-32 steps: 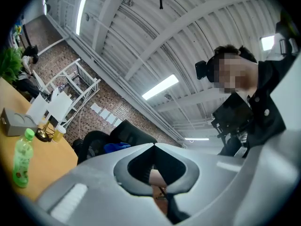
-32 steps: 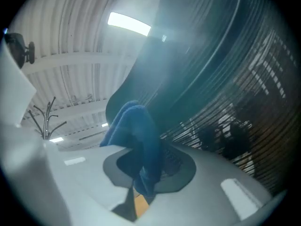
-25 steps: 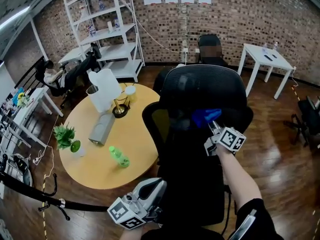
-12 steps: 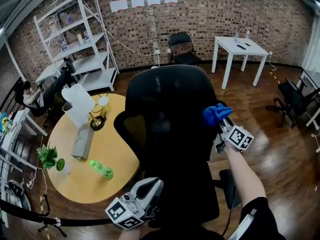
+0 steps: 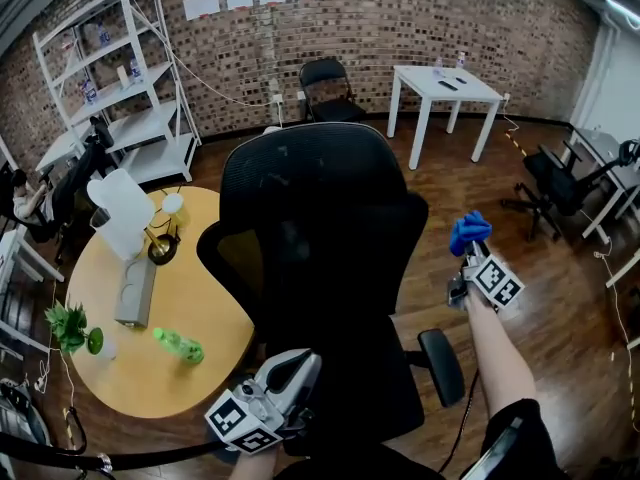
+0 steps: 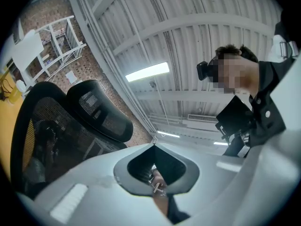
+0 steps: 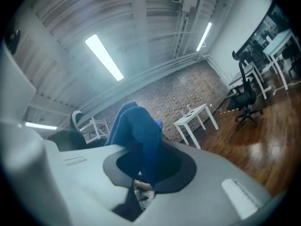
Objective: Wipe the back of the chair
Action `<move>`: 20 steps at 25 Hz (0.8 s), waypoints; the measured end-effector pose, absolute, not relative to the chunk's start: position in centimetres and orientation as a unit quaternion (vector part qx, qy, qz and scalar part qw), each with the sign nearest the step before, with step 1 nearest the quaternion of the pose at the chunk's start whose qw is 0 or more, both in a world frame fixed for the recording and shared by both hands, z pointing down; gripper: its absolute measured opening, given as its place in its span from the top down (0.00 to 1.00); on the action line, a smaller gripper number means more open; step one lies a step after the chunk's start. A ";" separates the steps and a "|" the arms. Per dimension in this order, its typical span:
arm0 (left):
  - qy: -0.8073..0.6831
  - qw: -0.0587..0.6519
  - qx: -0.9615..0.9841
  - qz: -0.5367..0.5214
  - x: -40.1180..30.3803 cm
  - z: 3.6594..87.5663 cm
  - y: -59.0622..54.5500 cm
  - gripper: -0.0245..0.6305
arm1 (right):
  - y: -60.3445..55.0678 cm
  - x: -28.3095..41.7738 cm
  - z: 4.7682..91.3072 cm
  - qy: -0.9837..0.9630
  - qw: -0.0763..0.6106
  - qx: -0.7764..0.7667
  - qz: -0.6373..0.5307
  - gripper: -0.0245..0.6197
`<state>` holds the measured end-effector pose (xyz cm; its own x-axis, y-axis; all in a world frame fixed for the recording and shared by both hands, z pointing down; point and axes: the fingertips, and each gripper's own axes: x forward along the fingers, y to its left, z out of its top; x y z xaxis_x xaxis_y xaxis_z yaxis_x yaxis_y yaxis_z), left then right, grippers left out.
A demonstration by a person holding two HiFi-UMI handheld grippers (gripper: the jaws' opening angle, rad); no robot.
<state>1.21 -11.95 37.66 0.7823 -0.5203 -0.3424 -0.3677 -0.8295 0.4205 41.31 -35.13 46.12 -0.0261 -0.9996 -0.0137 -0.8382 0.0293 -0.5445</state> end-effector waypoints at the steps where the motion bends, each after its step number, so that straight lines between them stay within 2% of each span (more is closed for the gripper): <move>1: -0.239 0.169 0.928 -0.229 1.2 37.7 -11.9 0.97 | -34.9 41.3 46.2 0.684 0.194 -0.676 -0.192 0.88; 4: -0.248 0.171 0.924 -0.234 0.6 37.7 -11.6 0.97 | -35.7 37.8 47.3 0.703 0.168 -0.663 -0.195 0.88; 9: -0.271 0.165 0.918 -0.239 -1.8 37.6 -11.2 0.97 | -37.3 27.0 50.8 0.766 0.118 -0.592 -0.222 0.88; 20: -0.361 0.154 0.885 -0.251 -8.9 38.5 -8.7 0.97 | -36.5 6.6 51.6 0.872 0.092 -0.422 -0.232 0.88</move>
